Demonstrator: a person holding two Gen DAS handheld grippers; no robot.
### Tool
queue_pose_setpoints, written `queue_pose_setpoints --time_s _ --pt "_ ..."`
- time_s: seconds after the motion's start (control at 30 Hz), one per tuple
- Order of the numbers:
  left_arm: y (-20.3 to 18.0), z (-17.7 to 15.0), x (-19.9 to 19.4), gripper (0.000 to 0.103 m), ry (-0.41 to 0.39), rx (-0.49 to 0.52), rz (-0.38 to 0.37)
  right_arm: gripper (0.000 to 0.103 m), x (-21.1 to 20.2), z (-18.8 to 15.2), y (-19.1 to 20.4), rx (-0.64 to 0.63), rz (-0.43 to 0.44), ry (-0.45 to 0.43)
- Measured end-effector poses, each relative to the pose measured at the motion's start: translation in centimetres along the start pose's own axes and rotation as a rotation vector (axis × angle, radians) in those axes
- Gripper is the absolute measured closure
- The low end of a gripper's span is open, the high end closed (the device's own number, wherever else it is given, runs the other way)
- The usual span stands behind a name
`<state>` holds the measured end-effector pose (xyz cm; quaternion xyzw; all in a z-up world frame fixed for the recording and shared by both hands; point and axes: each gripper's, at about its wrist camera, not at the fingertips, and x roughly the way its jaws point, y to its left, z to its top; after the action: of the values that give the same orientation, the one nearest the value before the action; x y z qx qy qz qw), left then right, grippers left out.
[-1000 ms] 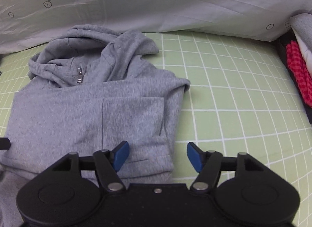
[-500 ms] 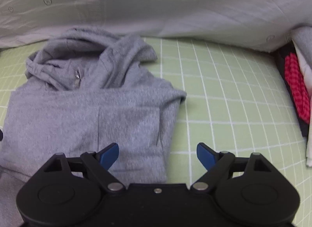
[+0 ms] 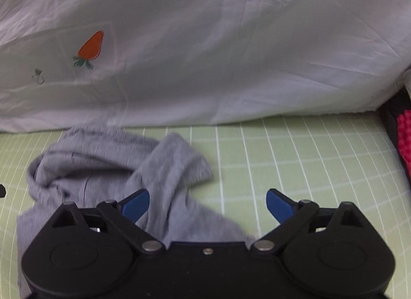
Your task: Fold clothes
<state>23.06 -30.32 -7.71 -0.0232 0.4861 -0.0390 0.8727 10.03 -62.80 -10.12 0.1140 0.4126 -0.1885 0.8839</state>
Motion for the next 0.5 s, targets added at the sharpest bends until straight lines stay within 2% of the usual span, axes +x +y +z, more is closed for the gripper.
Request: queue_pose_setpoints --time_s 0.1,0.23,0.3,0.37,0.43,0.5 --pt "-0.5 1.9 1.8 0.008 -0.01 -0.034 0.006 0.005 2.2 2.0 0.5 0.006 0.016 -0.016" --pt "-1.7 3.4 4.2 0.008 -0.011 -0.018 0.001 0.005 5.5 3.7 1.3 0.003 0.022 -0.022" --pt "-2.4 3.6 5.3 0.008 0.017 0.0 0.007 0.005 7.0 4.0 1.7 -0.013 0.014 0.001" --pt "-2.7 3.3 6.2 0.008 0.062 0.012 0.048 0.005 8.4 4.1 2.1 -0.038 0.001 0.033" --pt "-2.9 3.0 7.0 0.008 0.1 0.028 0.092 0.005 9.1 3.9 2.2 -0.082 -0.064 0.069" --pt "-2.9 2.7 7.2 0.007 0.1 0.066 0.142 0.005 8.8 3.6 1.6 -0.099 -0.11 0.072"
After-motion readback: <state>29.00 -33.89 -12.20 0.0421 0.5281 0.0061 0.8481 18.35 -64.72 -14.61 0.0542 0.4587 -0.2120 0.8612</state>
